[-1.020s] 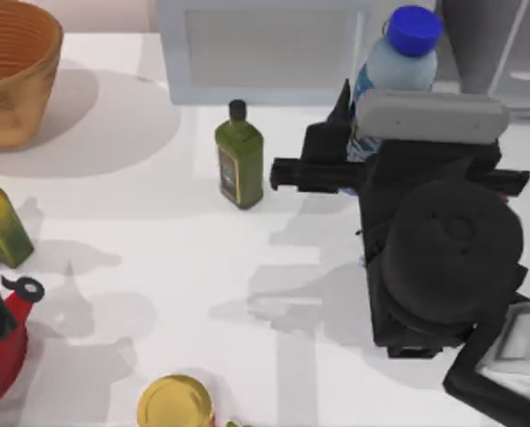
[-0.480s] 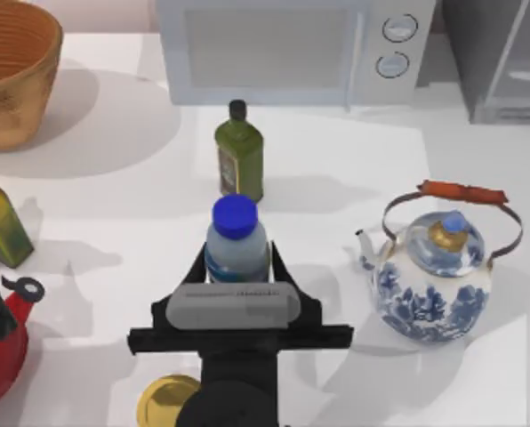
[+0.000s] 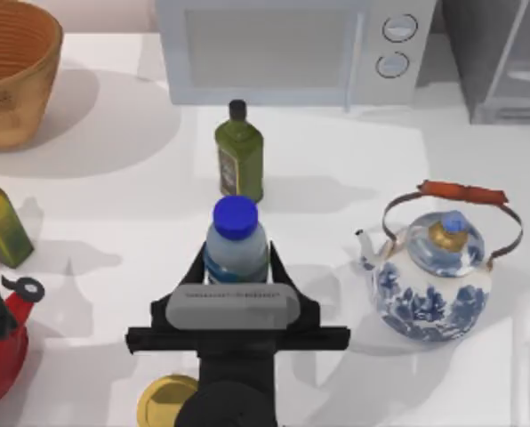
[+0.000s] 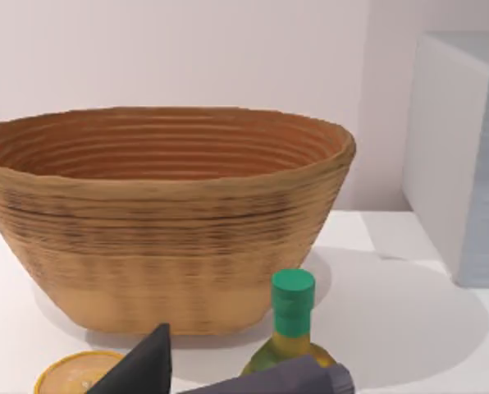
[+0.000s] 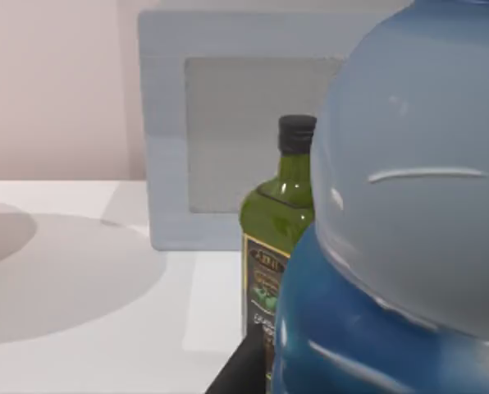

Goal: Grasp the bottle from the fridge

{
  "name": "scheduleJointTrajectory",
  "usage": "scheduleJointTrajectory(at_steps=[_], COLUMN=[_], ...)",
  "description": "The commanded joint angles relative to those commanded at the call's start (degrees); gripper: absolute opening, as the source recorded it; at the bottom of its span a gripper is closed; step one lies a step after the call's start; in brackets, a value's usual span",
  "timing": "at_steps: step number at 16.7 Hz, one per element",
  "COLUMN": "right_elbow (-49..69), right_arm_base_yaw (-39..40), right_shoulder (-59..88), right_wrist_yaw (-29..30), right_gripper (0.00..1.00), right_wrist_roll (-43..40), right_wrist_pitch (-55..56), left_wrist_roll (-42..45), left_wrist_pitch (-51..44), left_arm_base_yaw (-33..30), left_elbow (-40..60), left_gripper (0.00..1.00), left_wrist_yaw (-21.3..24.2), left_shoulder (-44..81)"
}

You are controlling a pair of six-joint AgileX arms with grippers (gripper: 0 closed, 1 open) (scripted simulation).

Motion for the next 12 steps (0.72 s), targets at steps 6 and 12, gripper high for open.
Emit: scheduleJointTrajectory(at_steps=[6,12], right_elbow=[1.52,4.6], right_arm_base_yaw=[-5.99,-7.08], right_shoulder=[4.24,8.95], right_wrist_yaw=[-2.11,-7.56], right_gripper=[0.0,0.0], right_wrist_roll=[0.75,-1.09], right_wrist_pitch=[4.19,4.73], left_wrist_roll=[0.0,0.0], left_wrist_pitch=[0.0,0.0], left_arm_base_yaw=[0.0,0.0], left_elbow=[0.0,0.0], left_gripper=[1.0,1.0], left_wrist_yaw=[0.0,0.0], left_shoulder=[0.0,0.0])
